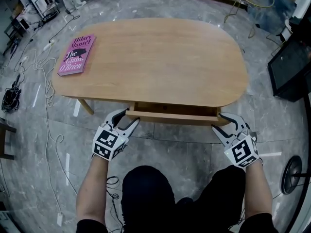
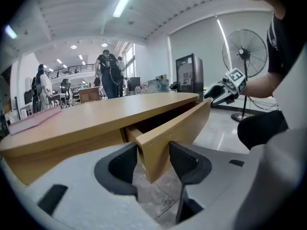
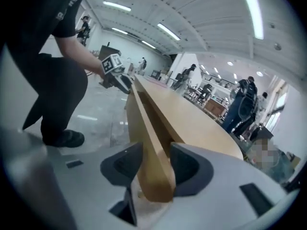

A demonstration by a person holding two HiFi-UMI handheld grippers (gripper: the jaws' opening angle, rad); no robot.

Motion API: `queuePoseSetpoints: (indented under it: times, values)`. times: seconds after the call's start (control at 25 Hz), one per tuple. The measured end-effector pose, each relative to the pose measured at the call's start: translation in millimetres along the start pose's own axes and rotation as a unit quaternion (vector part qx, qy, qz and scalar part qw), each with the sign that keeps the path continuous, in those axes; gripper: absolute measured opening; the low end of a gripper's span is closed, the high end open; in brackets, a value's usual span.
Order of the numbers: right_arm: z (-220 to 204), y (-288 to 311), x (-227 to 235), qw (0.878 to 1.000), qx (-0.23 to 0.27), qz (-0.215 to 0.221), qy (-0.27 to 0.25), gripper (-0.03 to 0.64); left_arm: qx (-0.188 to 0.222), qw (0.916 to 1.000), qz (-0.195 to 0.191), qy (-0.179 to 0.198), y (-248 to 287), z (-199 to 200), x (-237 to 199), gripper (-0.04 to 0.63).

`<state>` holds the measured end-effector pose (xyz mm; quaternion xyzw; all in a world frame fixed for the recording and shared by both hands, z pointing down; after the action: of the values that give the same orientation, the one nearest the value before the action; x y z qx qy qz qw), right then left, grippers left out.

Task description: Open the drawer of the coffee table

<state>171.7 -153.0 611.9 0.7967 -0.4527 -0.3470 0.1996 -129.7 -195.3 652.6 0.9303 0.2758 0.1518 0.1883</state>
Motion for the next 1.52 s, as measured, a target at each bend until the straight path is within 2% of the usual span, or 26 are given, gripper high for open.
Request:
queuePoseSetpoints:
  times: [0.16, 0.28, 0.36, 0.44, 0.56, 0.88, 1.04, 1.16, 1.36, 1.52]
  values:
    - [24, 18, -11, 0.998, -0.025, 0.035, -0.052, 0.183, -0.005, 0.9983, -0.008, 0.058, -5, 13, 2, 0.210]
    - [23, 36, -16, 0.994, -0.058, 0.074, -0.053, 0.183, -0.019, 0.9956, -0.015, 0.090, -6, 18, 5, 0.210]
    - [22, 41, -17, 0.993, -0.075, 0.081, -0.050, 0.180, -0.027, 0.9940, -0.015, 0.105, -5, 18, 6, 0.204]
    - [22, 40, -15, 0.993, -0.081, 0.073, -0.051, 0.132, -0.025, 0.9950, -0.016, 0.095, -6, 19, 7, 0.193]
    - [23, 40, -13, 0.992, -0.084, 0.072, -0.053, 0.126, -0.017, 0.9969, -0.011, 0.076, -7, 21, 4, 0.183]
    - [26, 30, -33, 0.985, -0.089, 0.140, -0.055, 0.101, -0.028, 0.9956, -0.013, 0.088, -25, 14, 13, 0.181]
    - [23, 30, -44, 0.980, -0.101, 0.160, -0.057, 0.101, -0.032, 0.9952, -0.011, 0.092, -32, 7, 19, 0.177]
    - [23, 38, -51, 0.977, -0.101, 0.183, -0.052, 0.099, -0.033, 0.9958, -0.011, 0.085, -35, 1, 22, 0.172]
    - [25, 43, -56, 0.973, -0.117, 0.185, -0.068, 0.094, -0.034, 0.9964, -0.003, 0.078, -37, 1, 23, 0.172]
    - [27, 40, -67, 0.969, -0.119, 0.209, -0.063, 0.084, -0.038, 0.9966, -0.007, 0.073, -43, -3, 25, 0.173]
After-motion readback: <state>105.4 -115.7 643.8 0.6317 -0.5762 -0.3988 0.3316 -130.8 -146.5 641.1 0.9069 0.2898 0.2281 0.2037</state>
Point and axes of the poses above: the fingertips, and each gripper's own axes: y forward along the fingers, x to its right, z out of its top, the point moved 1 cm from there along -y, backward along the fingers, and after that the axes turned 11 degrees about z, right-handed, at the moved point
